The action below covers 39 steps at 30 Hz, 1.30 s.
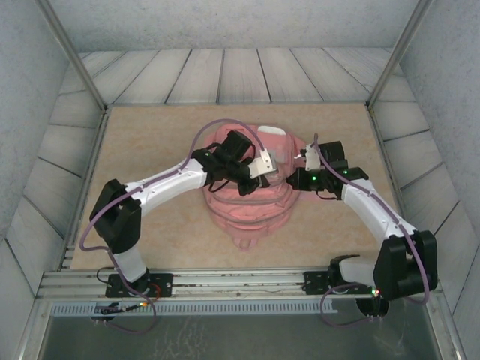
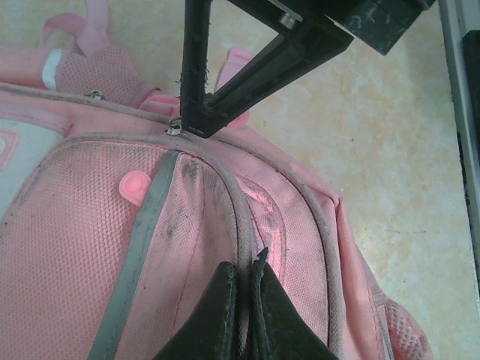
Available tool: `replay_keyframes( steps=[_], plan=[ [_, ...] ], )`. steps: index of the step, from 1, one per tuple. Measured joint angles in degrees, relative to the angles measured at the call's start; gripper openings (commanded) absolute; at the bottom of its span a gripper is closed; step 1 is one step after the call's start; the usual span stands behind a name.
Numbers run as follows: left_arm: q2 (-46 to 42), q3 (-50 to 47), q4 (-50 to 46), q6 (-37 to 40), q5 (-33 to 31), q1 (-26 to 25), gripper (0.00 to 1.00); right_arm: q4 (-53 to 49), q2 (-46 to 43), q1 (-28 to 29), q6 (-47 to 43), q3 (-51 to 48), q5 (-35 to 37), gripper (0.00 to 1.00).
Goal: Pack the student bag
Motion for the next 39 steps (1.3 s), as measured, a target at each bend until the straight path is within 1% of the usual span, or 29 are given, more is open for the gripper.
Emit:
replay_keyframes(
  steps=[8, 15, 16, 18, 19, 21, 22, 25, 27, 29, 33, 36, 39],
  plan=[
    [-1.1, -2.7, 0.4, 0.0, 0.0, 0.2, 0.0, 3.2, 3.5, -0.8, -2.1, -1.8, -6.8, 0.0],
    [-1.1, -3.0, 0.0, 0.0, -0.1, 0.2, 0.0, 4.6, 4.5, -1.2, -2.2, -2.6, -8.8, 0.0],
    [-1.1, -3.0, 0.0, -0.1, -0.2, 0.2, 0.0, 4.7, 4.7, -1.3, -2.3, -2.6, -9.2, 0.01],
    [-1.2, -3.4, 0.2, -0.4, -0.5, 0.2, 0.0, 4.3, 5.1, -1.5, -2.8, -2.4, -9.8, 0.08],
    [-1.4, -3.9, 0.6, -0.7, -0.7, 0.2, 0.02, 3.8, 5.3, -1.5, -3.1, -2.1, -9.9, 0.13],
    [-2.6, -5.5, 1.6, -1.5, -1.2, 0.1, 0.11, 2.9, 5.3, -1.6, -3.6, -1.2, -9.4, 0.21],
    [-3.7, -6.6, 2.0, -2.0, -1.6, 0.1, 0.13, 2.4, 5.3, -1.9, -4.0, -0.5, -8.9, 0.25],
    [-7.5, -9.1, 0.9, -3.8, -2.3, 0.4, 0.26, 1.2, 5.3, -3.3, -5.0, 1.9, -4.4, 0.38],
    [-9.9, -9.8, 0.4, -4.9, -2.6, 0.6, 0.37, 0.0, 5.3, -4.0, -5.3, 3.6, -2.3, 0.45],
    [-11.8, -10.0, 0.4, -5.9, -3.1, 1.1, 0.45, -1.4, 5.2, -4.1, -5.9, 5.7, -0.5, 0.5],
    [-16.4, -12.0, 0.9, -8.4, -4.9, 3.7, 0.59, -3.9, 4.6, -4.0, -6.8, 9.0, 2.3, 0.6],
    [-21.5, -15.5, 1.8, -11.0, -8.5, 6.3, 0.74, -4.7, 3.1, -4.0, -7.0, 10.5, 4.6, 0.7],
    [-27.9, -20.4, 3.1, -14.1, -14.3, 9.2, 0.87, -4.1, 0.9, -4.0, -6.7, 10.6, 7.3, 0.83]
  ],
)
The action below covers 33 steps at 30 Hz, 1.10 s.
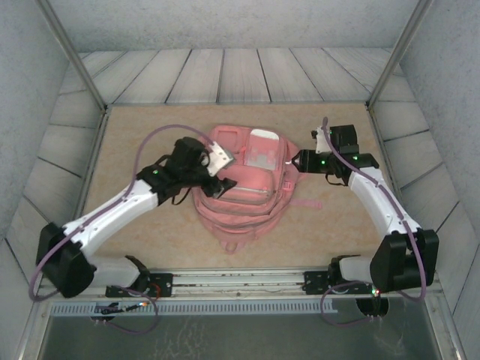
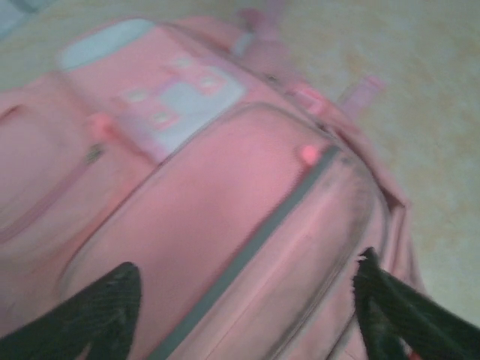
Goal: Pack the student bag
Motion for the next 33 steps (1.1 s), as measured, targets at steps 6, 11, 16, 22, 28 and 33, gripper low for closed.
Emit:
replay_keyframes(
  steps=[6, 11, 16, 22, 28, 33],
  plan=[
    [-14.1, -13.0, 5.6, -8.6, -15.1, 10.0, 1.0, 6.3, -4.7, 0.0, 0.1, -2.8, 7.3, 1.0],
    [-24.6, -27.7, 15.1, -13.6, -27.8, 16.6, 1.0, 14.5, -7.1, 0.0, 0.0, -7.4, 16.7, 1.0],
    [-25.9, -37.7, 23.5, -17.1, -35.5, 25.5, 1.0, 27.6, -9.0, 0.0, -1.4, -16.3, 27.0, 1.0],
    [-17.8, -41.0, 35.3, -16.8, -39.0, 30.2, 1.0, 46.9, -8.2, -0.3, -5.8, -30.0, 34.6, 1.0],
    [-5.6, -42.5, 48.0, -14.3, -36.4, 32.6, 1.0, 64.9, -0.8, -0.8, -9.2, -38.9, 35.6, 1.0],
    [1.0, -42.3, 59.8, -12.7, -31.5, 34.6, 1.0, 78.6, 7.4, -1.1, -10.2, -41.7, 34.0, 1.0]
  ],
)
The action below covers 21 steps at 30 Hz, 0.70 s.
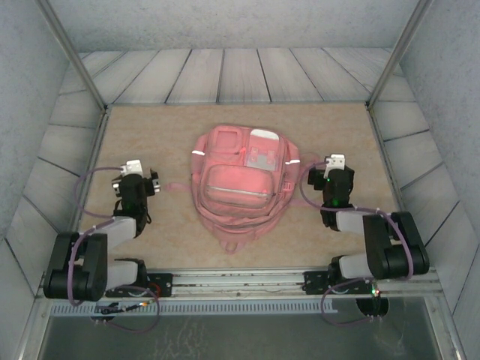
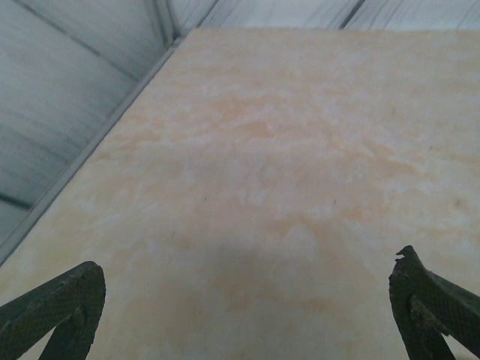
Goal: Pack the student bag
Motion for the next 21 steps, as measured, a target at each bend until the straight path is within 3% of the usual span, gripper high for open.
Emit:
replay_keyframes(
  steps=[4, 8, 16, 21],
  plan=[
    [4.1, 0.6, 6.5, 2.4, 3.7, 0.5, 1.0, 11.4, 7.4, -0.3, -0.3, -2.0, -1.1, 1.0],
    [13.6, 0.1, 19.5, 4.4, 5.7, 0.5, 1.0, 14.8, 9.3, -0.6, -0.2, -2.1, -1.1, 1.0],
    [15.7, 5.5, 15.0, 3.2, 11.8, 6.0, 1.0, 17.2, 9.3, -1.8, 0.6, -1.4, -1.1, 1.0],
    [15.5, 5.9, 13.8, 2.8, 13.9, 6.3, 1.0, 17.2, 9.3, -2.0, 0.9, -1.3, -1.1, 1.0]
  ],
)
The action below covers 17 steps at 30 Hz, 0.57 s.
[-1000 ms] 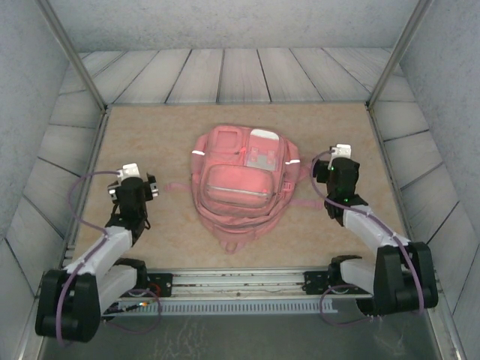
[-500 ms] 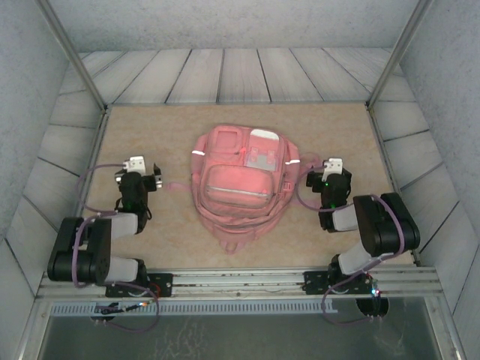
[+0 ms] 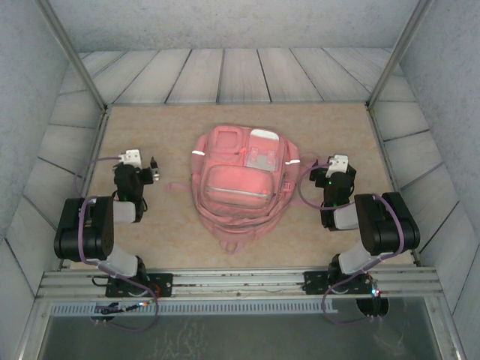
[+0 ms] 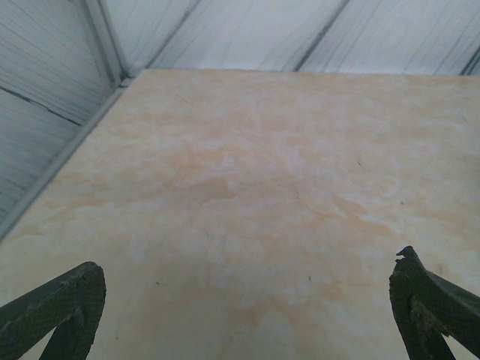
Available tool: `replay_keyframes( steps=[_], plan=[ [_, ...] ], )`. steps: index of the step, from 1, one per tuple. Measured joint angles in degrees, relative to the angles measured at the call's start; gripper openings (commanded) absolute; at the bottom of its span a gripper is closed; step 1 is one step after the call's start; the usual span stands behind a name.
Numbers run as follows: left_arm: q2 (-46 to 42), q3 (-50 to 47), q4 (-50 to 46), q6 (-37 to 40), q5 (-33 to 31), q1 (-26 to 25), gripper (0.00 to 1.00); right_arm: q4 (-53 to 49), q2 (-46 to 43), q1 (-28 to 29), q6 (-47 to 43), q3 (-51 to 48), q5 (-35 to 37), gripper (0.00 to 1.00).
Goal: Pack the student bag
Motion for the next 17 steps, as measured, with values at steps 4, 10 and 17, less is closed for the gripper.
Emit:
replay_keyframes(
  steps=[4, 10, 17],
  plan=[
    [0.0, 0.0, -0.8, 0.0, 0.7, 0.0, 1.0, 0.0, 0.0, 0.0, 0.0, 0.0, 0.0, 1.0],
    [-0.1, 0.0, -1.6, 0.0, 0.9, 0.0, 1.0, 0.0, 0.0, 0.0, 0.0, 0.0, 0.0, 1.0],
    [-0.1, 0.1, -2.2, 0.0, 0.9, 0.0, 1.0, 0.0, 0.0, 0.0, 0.0, 0.0, 0.0, 1.0]
  ],
)
